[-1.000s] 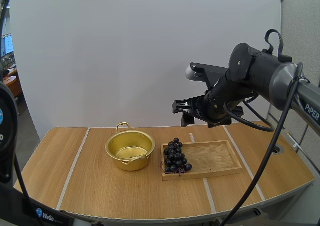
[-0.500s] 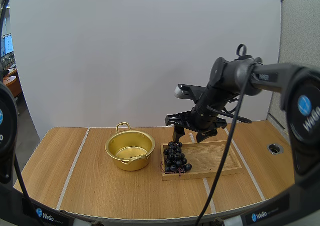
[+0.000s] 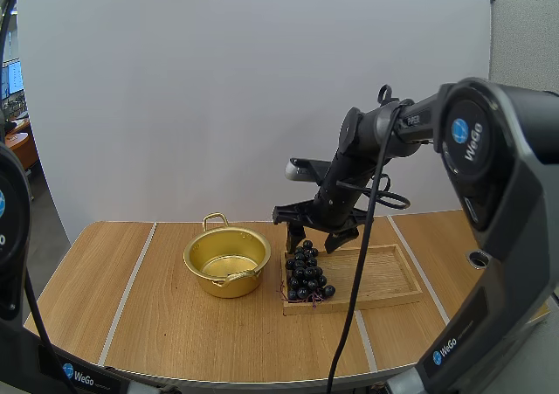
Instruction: Open the pot, put the grape inside, and close it
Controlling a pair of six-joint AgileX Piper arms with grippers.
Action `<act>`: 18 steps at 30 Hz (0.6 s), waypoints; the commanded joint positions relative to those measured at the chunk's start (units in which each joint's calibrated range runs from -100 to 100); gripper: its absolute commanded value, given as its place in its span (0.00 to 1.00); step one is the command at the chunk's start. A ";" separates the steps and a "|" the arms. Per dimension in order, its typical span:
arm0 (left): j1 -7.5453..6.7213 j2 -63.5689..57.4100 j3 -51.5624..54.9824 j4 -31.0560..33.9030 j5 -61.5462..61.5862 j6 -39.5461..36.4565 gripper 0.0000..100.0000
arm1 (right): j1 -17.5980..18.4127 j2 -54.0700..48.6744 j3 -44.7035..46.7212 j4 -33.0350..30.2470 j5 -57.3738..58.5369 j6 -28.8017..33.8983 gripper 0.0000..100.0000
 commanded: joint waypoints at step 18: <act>-0.15 -0.49 -0.45 0.67 -1.34 -0.27 0.00 | 0.01 13.60 -0.35 -1.64 -8.75 -1.33 1.00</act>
